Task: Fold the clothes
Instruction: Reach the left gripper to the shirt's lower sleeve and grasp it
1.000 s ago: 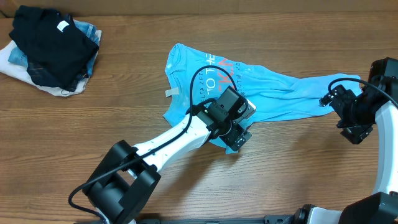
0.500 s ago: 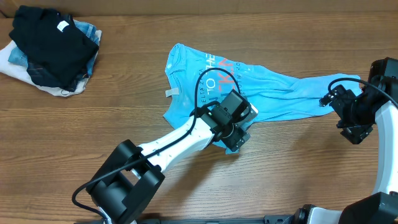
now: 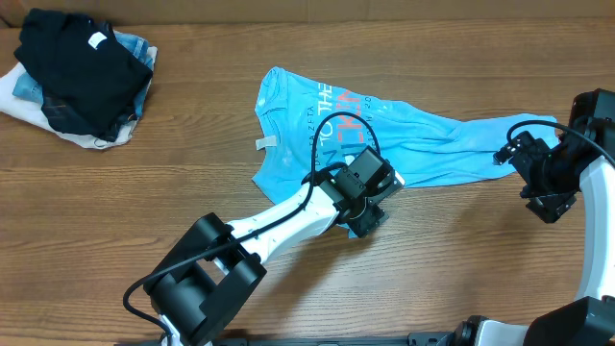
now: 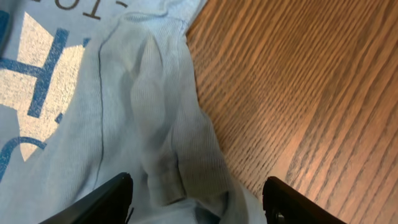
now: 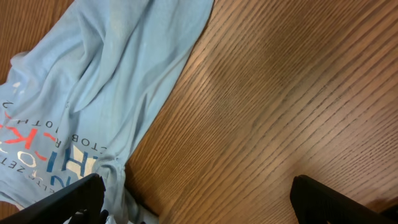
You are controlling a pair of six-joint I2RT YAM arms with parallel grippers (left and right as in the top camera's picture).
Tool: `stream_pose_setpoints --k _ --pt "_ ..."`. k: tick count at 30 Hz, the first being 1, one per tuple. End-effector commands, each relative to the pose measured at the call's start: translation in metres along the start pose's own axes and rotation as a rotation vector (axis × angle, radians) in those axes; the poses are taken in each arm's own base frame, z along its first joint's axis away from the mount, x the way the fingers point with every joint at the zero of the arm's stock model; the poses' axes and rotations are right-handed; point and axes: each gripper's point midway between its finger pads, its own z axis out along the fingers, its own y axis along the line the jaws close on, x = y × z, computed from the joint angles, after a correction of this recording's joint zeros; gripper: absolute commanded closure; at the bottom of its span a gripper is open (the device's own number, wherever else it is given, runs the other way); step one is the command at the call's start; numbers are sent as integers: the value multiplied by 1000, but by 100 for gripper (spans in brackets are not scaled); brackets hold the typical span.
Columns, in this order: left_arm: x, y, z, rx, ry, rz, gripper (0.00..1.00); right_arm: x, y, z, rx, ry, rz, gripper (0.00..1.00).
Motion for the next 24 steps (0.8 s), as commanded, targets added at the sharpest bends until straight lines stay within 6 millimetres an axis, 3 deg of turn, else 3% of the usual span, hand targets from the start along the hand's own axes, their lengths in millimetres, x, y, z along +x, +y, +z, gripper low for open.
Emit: stream_pose_setpoints --k 1,4,10,15,20,24 --pt "-6 1 8 -2 -9 22 33 -1 1 -1 -6 -5 -7 0" --pt "-6 1 10 -3 -11 25 36 -1 1 -1 -6 -5 -7 0" --pt "-15 7 10 -34 -45 27 61 -1 1 -1 -5 -5 -7 0" --pt "-15 11 9 -55 -44 14 95 -1 1 -1 -6 -6 -8 0" --pt "-14 10 -7 -56 0 -20 96 -2 2 -1 -8 -9 -8 0" --pt "-15 8 -40 -57 58 -57 96 -3 2 -1 -10 -13 -8 0"
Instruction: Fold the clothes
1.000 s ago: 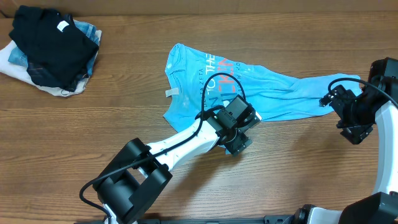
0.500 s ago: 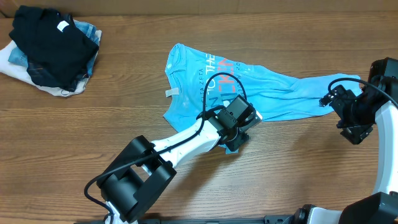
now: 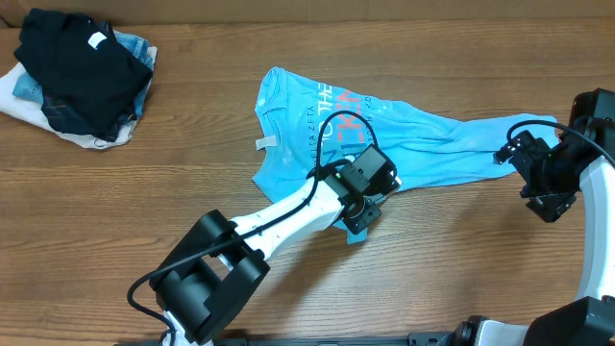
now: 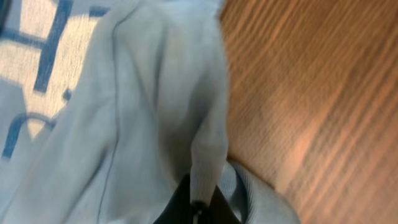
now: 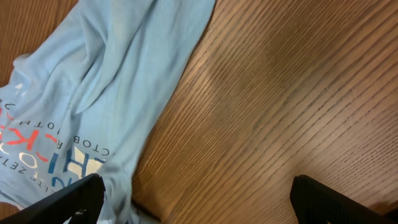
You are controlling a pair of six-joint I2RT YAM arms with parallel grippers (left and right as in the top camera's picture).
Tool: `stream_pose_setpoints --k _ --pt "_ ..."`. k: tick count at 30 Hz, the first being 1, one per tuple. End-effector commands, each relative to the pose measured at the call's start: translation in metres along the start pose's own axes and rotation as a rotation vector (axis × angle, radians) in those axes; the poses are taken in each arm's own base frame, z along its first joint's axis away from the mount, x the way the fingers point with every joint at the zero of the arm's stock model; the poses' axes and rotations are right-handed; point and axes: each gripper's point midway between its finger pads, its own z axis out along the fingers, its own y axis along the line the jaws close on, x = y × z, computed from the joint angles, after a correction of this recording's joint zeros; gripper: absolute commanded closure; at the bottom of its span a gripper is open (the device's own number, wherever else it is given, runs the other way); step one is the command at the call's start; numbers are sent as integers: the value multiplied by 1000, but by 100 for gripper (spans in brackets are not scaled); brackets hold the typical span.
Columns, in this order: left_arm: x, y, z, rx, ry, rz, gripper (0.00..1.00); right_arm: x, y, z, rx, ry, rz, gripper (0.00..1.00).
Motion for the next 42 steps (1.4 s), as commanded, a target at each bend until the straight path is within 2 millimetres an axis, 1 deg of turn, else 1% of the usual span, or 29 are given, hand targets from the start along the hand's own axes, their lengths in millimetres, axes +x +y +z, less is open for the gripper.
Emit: stream_pose_setpoints --k 1,6,9,12,14,15,18,21,23,26,29,31,34,39,42 --pt "-24 4 -48 -31 -52 -62 96 -2 1 -1 -7 -7 -6 0" --pt "-18 20 -113 -139 -51 -170 96 -1 1 -1 -6 -5 -6 0" --pt "-13 25 -143 -174 -82 -202 96 0 0 -1 -1 1 3 0" --pt "-6 27 -163 -182 -98 -221 96 4 -2 -1 7 14 24 0" --pt "1 26 -170 -182 -88 -222 96 5 -3 -1 10 18 25 0" --pt "5 26 -172 -182 -78 -225 96 5 -3 -1 11 20 26 0" --pt "12 25 -170 -182 -45 -230 96 9 -2 2 -3 39 34 0" --pt "15 25 -168 -182 -32 -250 96 19 3 15 -46 93 39 0" --pt "15 25 -168 -182 -34 -252 96 26 1 26 -50 122 61 0" --pt "15 25 -168 -182 -31 -252 96 38 -9 52 -34 160 177 0" --pt "15 25 -168 -183 -31 -252 96 47 -4 70 -92 195 210 0" --pt "15 25 -168 -183 -30 -252 96 49 1 79 -134 203 217 0" --pt "17 25 -168 -183 -25 -252 96 47 1 93 -155 186 272 0" --pt "17 25 -168 -183 -27 -271 96 45 7 107 -208 176 359 0" --pt "16 25 -168 -183 -29 -276 96 46 5 115 -212 173 424 0"
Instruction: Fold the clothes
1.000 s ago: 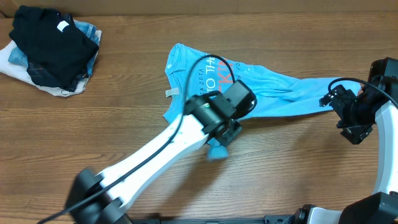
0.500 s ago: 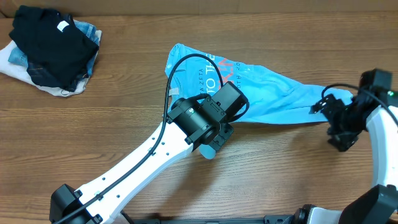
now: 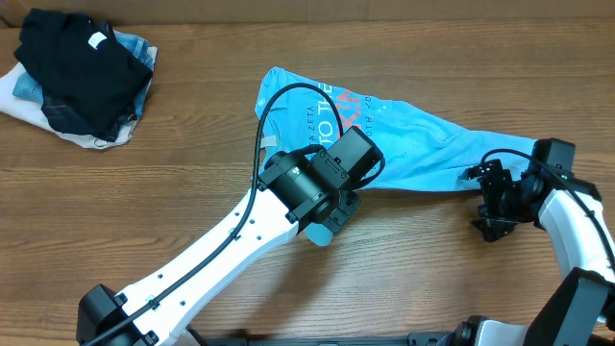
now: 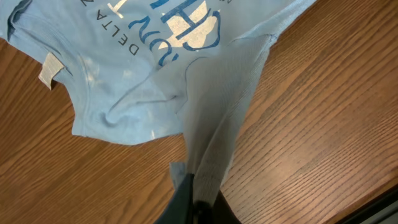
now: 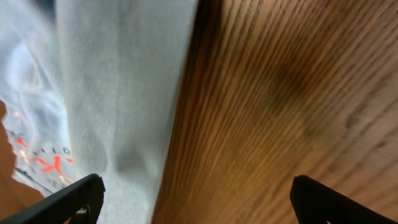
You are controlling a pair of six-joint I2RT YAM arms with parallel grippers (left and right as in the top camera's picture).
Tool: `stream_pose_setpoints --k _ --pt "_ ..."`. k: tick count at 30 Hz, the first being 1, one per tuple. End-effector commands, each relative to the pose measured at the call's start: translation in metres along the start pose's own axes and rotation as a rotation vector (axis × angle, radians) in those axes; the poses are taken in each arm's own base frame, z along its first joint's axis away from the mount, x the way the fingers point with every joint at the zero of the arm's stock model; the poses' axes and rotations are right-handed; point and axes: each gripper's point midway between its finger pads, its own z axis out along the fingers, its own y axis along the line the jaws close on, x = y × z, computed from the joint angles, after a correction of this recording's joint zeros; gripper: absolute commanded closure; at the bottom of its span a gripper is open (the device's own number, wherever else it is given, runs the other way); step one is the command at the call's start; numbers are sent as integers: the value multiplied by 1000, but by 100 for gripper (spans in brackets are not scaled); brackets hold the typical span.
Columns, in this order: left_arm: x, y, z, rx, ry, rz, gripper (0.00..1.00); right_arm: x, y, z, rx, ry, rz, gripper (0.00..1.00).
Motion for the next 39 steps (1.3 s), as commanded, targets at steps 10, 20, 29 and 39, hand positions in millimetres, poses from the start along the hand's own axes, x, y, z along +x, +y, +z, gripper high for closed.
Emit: stream_pose_setpoints --k 10,20,29,39 --pt "-5 5 -2 -16 -18 -60 96 -9 -11 42 -152 -61 232 0" --pt "-2 6 -2 -19 -5 -65 96 -39 6 38 -255 -219 175 14" --pt "4 22 -4 -108 13 -92 96 -53 3 35 -239 -298 179 41" --pt "17 50 -7 -223 55 -142 96 -72 12 11 -214 -317 175 61"
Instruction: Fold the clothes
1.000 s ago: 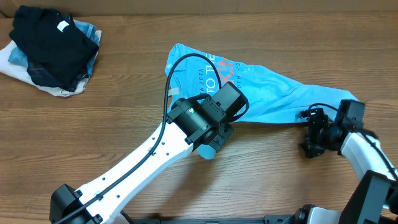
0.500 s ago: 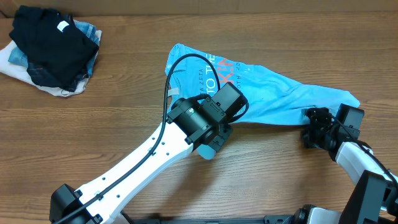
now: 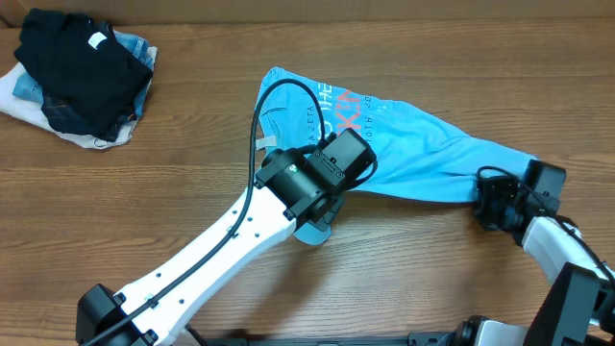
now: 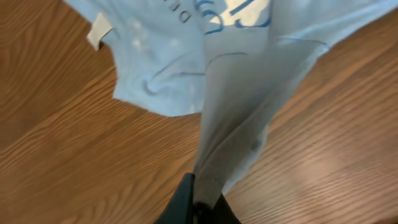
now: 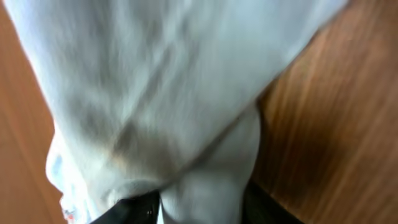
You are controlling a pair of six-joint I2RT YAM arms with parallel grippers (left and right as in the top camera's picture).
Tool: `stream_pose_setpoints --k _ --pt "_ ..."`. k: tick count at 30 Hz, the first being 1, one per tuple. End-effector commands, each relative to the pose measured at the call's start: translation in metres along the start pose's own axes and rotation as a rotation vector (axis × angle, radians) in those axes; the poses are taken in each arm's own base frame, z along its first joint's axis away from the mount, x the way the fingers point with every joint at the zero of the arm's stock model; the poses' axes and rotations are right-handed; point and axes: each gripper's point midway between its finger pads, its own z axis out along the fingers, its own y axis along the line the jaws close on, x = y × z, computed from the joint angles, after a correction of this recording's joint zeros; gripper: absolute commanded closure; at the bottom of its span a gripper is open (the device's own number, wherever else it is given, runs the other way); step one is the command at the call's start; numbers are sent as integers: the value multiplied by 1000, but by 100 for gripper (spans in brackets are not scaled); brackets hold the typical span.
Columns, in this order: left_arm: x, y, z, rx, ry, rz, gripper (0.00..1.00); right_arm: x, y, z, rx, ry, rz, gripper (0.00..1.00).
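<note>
A light blue T-shirt (image 3: 423, 144) with printed lettering lies stretched across the wooden table from the upper middle to the right. My left gripper (image 3: 312, 229) is shut on a fold of its lower edge and holds it off the table; in the left wrist view the cloth (image 4: 249, 112) hangs up from the closed left gripper (image 4: 202, 202). At the shirt's right end my right gripper (image 3: 492, 204) is low on the table. In the right wrist view a bunch of shirt fabric (image 5: 186, 81) fills the narrow gap of that gripper (image 5: 205, 205).
A pile of dark and pale clothes (image 3: 82, 72) lies at the table's far left corner. Bare wooden table (image 3: 144, 192) spreads between that pile and the shirt, and along the front edge. The left arm (image 3: 221, 259) crosses the front middle.
My right gripper was open beside the shirt's right end and is now shut on that end. The left gripper keeps its hold and has shifted slightly left, with the cloth still lifted.
First both grippers were open, the left over the shirt's lower edge and the right off its far end. Then the left was shut on the fabric. Later it held the fold raised farther left, and the right had come close. Now both hold the shirt.
</note>
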Motion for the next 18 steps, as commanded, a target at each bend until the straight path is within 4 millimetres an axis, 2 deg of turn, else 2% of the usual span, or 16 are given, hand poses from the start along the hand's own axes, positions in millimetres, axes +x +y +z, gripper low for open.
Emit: stream_pose_setpoints --k 1,9,10,15,17,18 --pt "-5 18 -1 -60 -13 -63 96 -24 19 -12 -11 -50 -9 63" --pt "-5 32 1 -84 -8 -92 96 -47 16 -27 2 -80 -2 75" --pt "-4 34 1 -89 -5 -95 96 -50 17 -30 -6 -81 4 80" --pt "-1 45 2 -105 15 -118 96 -60 34 -58 -85 -82 -21 93" --pt "-1 46 3 -106 17 -123 96 -63 41 -69 -94 -94 -47 93" --pt "-1 47 3 -107 18 -125 96 -64 47 -75 -104 -103 -81 89"
